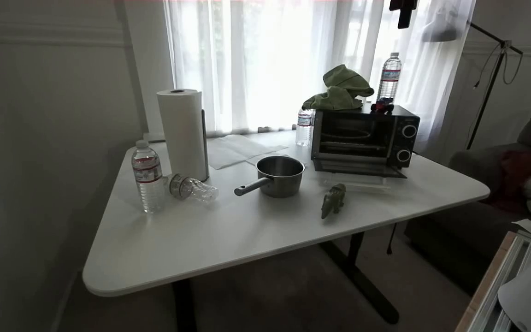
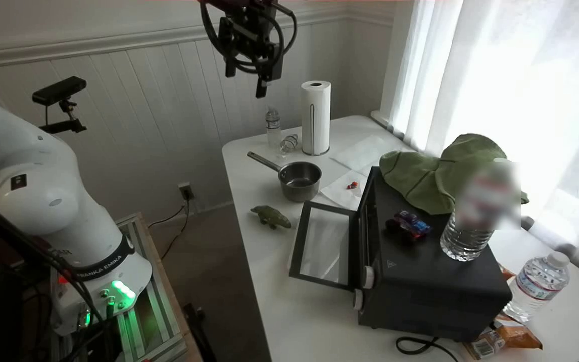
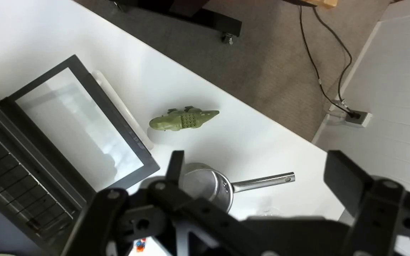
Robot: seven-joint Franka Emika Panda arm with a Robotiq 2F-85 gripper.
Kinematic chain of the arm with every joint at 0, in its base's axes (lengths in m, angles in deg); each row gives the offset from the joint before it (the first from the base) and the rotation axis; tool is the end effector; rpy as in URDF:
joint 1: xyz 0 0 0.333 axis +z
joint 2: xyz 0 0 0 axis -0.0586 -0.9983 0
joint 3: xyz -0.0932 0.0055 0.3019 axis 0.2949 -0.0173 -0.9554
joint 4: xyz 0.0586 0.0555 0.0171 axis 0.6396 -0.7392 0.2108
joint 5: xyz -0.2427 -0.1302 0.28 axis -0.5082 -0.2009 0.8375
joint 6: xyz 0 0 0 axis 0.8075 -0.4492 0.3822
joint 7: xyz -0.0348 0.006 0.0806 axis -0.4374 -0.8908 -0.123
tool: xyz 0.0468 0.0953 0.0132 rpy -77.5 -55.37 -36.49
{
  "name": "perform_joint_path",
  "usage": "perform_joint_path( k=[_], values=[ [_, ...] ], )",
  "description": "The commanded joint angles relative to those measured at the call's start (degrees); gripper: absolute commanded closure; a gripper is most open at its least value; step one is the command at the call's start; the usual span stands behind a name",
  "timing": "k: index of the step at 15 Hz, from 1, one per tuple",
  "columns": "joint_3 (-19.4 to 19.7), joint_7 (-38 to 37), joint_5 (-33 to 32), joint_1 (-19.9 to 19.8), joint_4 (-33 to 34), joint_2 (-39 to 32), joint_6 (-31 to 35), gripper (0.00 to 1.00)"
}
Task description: Pick up the green dinosaur and put it in the silver pot
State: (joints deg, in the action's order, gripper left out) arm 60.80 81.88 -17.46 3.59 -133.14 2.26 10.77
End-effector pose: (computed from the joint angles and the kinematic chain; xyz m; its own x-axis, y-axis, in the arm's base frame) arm 0.4136 -0.1183 0.5810 0.9696 0.2137 -0.1193 0.1817 -0.9552 -0.2338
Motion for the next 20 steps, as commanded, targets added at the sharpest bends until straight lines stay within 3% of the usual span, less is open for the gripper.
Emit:
perform_joint_path(
  k=[1,5,10,20],
  values=[
    [-1.3,0.4,0.4,-1.6,0.1,-0.2,-0.2,0.0],
    [-1.6,0.2,0.1,-1.6,-0.8,0.1,0.5,0.0],
    [-3.4,-15.3,1.7,-4.7,-6.6,1.2,2.8,0.0],
    [-8.0,-42.6,3.3,-8.4,-27.2,-0.3,30.5,0.0]
  ],
)
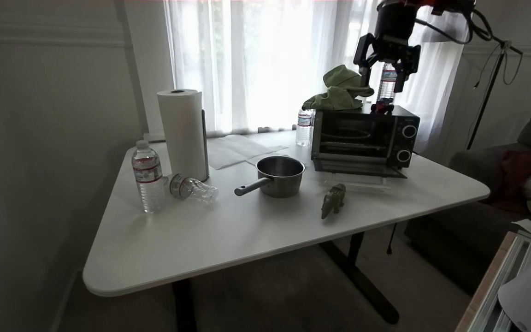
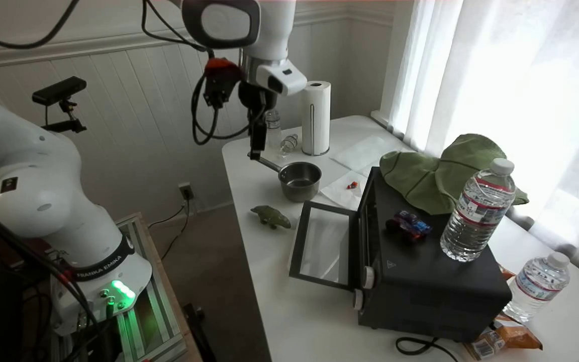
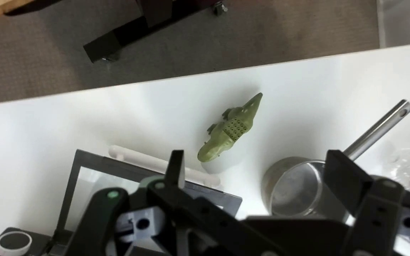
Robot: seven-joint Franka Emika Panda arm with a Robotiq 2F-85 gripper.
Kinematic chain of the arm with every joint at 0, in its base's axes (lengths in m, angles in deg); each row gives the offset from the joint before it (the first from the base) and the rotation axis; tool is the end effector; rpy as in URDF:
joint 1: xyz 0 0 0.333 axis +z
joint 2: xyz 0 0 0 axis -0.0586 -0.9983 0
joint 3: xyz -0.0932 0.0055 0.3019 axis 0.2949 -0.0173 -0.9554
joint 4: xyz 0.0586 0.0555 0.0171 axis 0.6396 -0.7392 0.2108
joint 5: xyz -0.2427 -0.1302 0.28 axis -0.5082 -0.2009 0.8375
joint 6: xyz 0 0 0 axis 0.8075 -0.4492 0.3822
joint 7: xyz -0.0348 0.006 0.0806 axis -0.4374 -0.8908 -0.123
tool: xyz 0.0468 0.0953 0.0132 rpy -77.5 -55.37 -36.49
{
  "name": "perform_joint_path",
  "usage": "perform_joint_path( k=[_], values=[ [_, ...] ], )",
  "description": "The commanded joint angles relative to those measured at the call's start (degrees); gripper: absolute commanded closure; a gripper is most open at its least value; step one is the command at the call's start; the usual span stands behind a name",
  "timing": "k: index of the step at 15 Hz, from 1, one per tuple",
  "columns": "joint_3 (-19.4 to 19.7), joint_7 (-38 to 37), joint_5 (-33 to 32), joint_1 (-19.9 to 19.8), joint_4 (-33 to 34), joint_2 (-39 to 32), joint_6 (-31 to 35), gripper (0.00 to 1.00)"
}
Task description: Pick up the green dinosaur and put it in the silver pot
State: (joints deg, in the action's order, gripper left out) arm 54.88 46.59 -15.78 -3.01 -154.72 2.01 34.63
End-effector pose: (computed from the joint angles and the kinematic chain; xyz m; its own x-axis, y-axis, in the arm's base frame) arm 0.4098 -0.1092 0.4386 0.8774 -0.4392 -0.1933 -0.4645 -0.8783 -0.1128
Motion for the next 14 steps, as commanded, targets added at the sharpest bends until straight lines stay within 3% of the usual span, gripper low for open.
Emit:
perform_joint_path(
  k=[1,5,8,9,14],
  values=[
    [-2.6,-10.2,1.6,-2.0,-7.0,-0.9,8.9,0.0],
    [-5.5,-23.1,0.9,-2.3,-14.2,-4.6,22.6,0.0],
    [-6.4,-21.2,0.4,-1.0,-17.2,-7.8,31.6,0.0],
    [-5.8,-21.0,0.5,-1.5,-15.3,-6.8,27.3,0.0],
    [-6.4,-21.0,0.4,-1.2,-16.6,-8.7,30.6,0.0]
  ],
)
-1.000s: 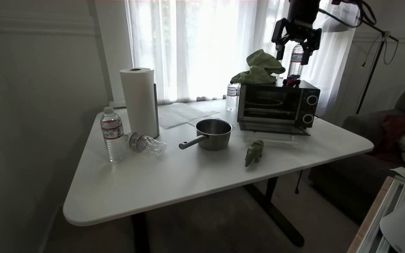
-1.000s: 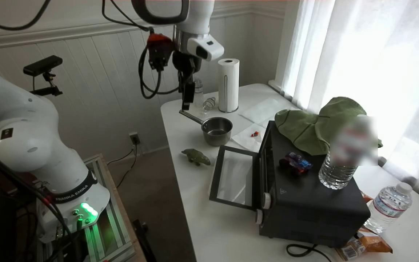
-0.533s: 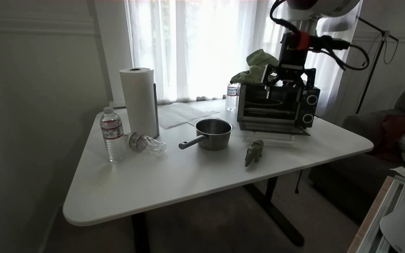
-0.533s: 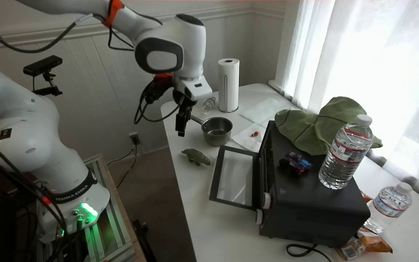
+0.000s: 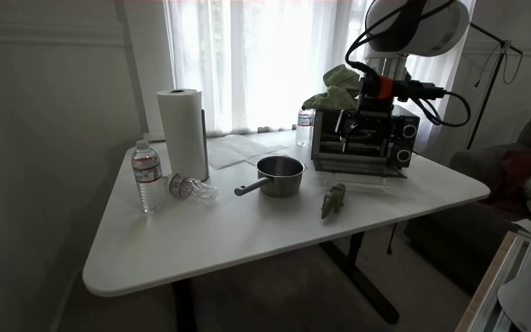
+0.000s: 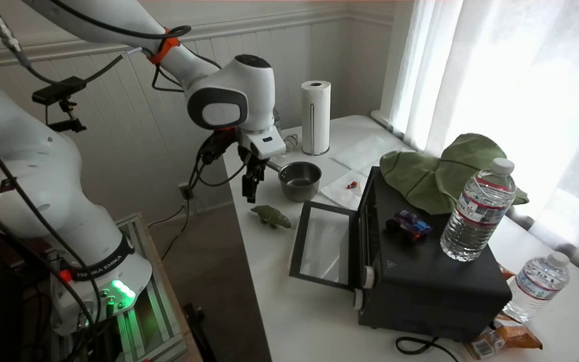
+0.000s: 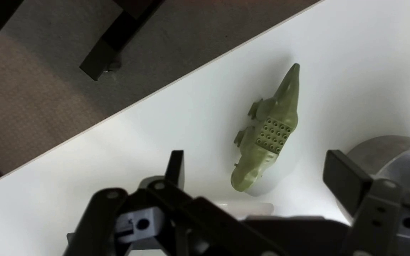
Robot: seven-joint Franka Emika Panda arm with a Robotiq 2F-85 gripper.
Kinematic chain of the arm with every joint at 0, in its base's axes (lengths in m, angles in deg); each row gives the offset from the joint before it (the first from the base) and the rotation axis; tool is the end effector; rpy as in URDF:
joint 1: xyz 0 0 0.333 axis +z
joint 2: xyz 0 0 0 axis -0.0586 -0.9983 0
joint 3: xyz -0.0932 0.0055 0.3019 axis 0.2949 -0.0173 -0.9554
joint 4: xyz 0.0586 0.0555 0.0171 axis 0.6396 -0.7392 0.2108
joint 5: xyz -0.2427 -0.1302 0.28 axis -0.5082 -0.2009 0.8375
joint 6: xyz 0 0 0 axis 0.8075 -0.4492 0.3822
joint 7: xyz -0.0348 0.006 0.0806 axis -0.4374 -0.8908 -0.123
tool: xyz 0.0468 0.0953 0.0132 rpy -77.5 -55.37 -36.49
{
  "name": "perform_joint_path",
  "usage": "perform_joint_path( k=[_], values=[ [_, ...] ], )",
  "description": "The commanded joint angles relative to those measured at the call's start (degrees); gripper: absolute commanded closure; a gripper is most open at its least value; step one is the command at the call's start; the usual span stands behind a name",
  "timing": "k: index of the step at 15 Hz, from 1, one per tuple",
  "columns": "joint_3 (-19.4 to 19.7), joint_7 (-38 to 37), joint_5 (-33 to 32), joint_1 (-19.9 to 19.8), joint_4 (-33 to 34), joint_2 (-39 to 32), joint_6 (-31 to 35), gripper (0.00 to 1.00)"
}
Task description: Pick up the green dinosaur and put it in the silver pot
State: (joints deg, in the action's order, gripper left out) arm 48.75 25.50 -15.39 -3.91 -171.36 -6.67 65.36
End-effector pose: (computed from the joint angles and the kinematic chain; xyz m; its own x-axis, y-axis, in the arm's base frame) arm 0.3986 -0.0724 0.2938 0.6871 -0.7192 -0.1034 -0.7248 -0.6884 -0.0283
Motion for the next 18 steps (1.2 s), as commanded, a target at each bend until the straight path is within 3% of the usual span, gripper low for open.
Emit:
perform_joint_path(
  k=[1,7,18],
  values=[
    [-0.3,0.0,0.0,-0.3,0.1,0.0,-0.2,0.0],
    [-0.3,0.0,0.0,-0.3,0.1,0.0,-0.2,0.0],
    [1.2,-2.5,9.2,0.7,3.1,-12.8,4.5,0.0]
  ],
)
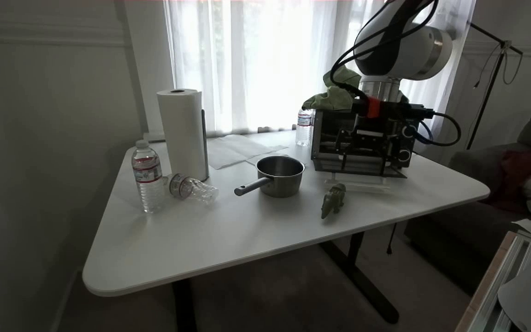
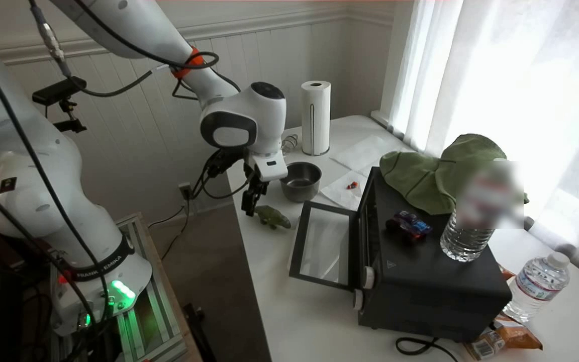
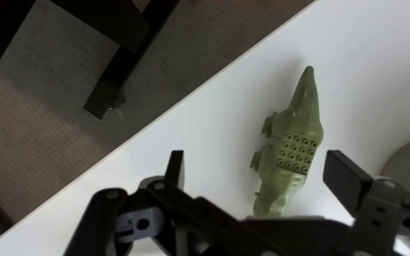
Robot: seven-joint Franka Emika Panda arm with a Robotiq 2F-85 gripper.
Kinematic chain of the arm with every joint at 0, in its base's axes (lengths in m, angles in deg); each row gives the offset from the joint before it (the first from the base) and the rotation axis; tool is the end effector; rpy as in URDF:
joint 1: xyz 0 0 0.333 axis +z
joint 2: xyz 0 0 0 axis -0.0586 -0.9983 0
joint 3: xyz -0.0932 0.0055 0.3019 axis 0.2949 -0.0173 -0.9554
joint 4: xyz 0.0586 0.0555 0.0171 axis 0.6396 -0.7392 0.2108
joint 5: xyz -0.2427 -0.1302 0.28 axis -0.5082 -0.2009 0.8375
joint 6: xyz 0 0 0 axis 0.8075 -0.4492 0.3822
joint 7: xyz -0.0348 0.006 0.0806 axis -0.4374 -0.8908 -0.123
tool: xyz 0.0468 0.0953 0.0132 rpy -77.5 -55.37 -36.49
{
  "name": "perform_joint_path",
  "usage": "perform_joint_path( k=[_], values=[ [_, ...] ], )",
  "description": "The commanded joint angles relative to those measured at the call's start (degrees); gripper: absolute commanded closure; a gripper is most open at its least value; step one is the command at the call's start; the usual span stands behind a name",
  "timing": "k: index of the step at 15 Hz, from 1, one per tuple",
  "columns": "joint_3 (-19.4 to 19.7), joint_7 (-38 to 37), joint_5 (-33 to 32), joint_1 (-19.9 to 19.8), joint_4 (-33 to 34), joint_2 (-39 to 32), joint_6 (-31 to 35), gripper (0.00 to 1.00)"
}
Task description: Pick up the green dinosaur and put it in the silver pot
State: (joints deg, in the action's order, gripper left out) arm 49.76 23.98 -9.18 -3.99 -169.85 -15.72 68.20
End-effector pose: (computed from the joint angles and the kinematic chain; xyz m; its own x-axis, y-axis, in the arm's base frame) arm 0.4025 -0.0825 0.2426 0.5693 -0.7984 -0.1959 -0.8150 -0.5794 -0.0069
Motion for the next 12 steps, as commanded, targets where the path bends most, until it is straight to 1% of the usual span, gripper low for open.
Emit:
perform_joint_path(
  k=[1,4,12],
  values=[
    [0.3,-1.3,3.6,0.8,1.9,-5.0,2.3,0.0],
    [0.7,-2.4,4.7,0.9,2.7,-8.1,4.8,0.0],
    [0.3,-1.2,10.5,1.3,5.3,-14.0,9.9,0.0]
  ],
)
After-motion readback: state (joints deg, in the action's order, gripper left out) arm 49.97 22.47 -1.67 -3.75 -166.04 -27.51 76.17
